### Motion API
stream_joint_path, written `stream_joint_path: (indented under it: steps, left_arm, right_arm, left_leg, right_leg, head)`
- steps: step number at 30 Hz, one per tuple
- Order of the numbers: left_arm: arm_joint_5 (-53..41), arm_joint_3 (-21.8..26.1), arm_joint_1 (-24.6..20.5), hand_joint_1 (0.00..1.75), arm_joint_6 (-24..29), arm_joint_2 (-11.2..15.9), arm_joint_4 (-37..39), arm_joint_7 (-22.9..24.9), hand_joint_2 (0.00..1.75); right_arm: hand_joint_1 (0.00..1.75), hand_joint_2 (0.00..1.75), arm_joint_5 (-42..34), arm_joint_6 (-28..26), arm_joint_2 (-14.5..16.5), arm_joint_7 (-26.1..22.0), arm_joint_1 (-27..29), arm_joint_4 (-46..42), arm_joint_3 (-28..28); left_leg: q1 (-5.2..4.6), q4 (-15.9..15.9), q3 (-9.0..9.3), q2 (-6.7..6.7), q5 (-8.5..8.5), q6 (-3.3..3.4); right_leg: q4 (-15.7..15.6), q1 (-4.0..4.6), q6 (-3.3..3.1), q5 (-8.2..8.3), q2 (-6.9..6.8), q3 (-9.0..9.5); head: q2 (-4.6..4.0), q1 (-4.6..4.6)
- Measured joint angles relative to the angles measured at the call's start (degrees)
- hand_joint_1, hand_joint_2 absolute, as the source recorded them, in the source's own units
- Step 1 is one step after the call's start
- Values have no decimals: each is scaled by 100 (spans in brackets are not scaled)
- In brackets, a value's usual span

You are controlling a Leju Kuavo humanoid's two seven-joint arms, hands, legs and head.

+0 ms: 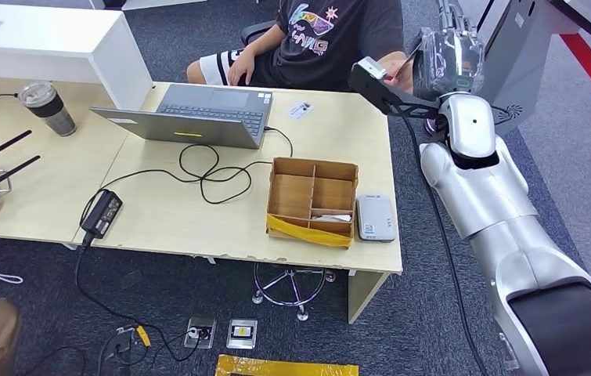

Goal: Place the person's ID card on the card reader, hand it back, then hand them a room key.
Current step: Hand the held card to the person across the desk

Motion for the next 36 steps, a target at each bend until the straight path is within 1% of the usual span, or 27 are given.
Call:
stream_joint_path:
  steps: [6,9,13,15,17,19,23,26,29,32,36]
  left_arm:
    - [2,0,12,0,2,0,0,-2,175]
    - [33,1,19,0,8,0,1,-3,175]
    - [103,2,82,0,17,5,3,-20,175]
    - [121,2,115,0,22,8,5,-29,175]
    - [122,2,136,0,40,9,7,-32,175]
    - [121,2,150,0,69,10,7,-32,175]
    - [178,2,166,0,120,14,9,-51,175]
    - [251,2,195,0,142,20,9,-98,175]
    - [315,3,251,0,151,48,10,-159,175]
    - [366,5,292,0,164,86,13,-203,175]
    - [377,7,297,0,172,115,13,-211,175]
  right_arm:
    - [175,175,2,5,0,6,-5,204,3]
    - [175,175,90,145,-3,156,-23,270,8]
    - [0,175,251,314,-87,329,-52,389,27]
    - [0,175,277,277,-134,372,-51,436,42]
    - [0,175,266,127,-180,373,-47,481,56]
    - [0,175,196,-202,-237,274,-41,521,62]
    - [0,175,-176,-951,-393,-140,51,563,18]
    - [0,175,-614,-1319,-586,-402,363,559,-127]
    - [0,175,-1104,-1615,-880,-681,794,505,-328]
    - [0,175,-1428,-1748,-1159,-814,1109,421,-555]
    - [0,175,-1501,-1758,-1411,-854,1327,319,-786]
  left_leg:
    - [0,0,0,0,0,0]
    - [0,0,1,0,0,0]
    - [0,0,2,1,0,0]
    - [0,1,2,1,0,0]
    - [-1,1,2,1,0,0]
    - [-1,2,3,1,0,0]
    - [0,2,7,4,-1,0]
    - [1,3,8,-1,-1,0]
    - [-1,4,4,-9,-1,0]
    - [-4,4,2,-5,-2,1]
    - [-6,4,4,4,-3,2]
  right_leg:
    - [0,0,0,0,0,0]
    - [0,0,0,0,1,-1]
    - [-1,0,0,0,3,-1]
    - [-1,0,0,0,2,-1]
    - [-1,0,0,0,1,-1]
    - [-1,-1,0,1,3,-1]
    - [-2,0,-1,2,5,-3]
    - [-3,1,-1,2,0,0]
    - [-4,-1,-1,2,-8,2]
    - [-4,-5,2,4,-5,1]
    - [-3,-7,3,5,1,-2]
  head:
    - [1,0]
    - [1,0]
    - [0,-1]
    - [0,0]
    - [0,0]
    - [0,0]
    - [0,-1]
    - [0,-1]
    - [1,0]
    - [1,-1]
    - [0,-2]
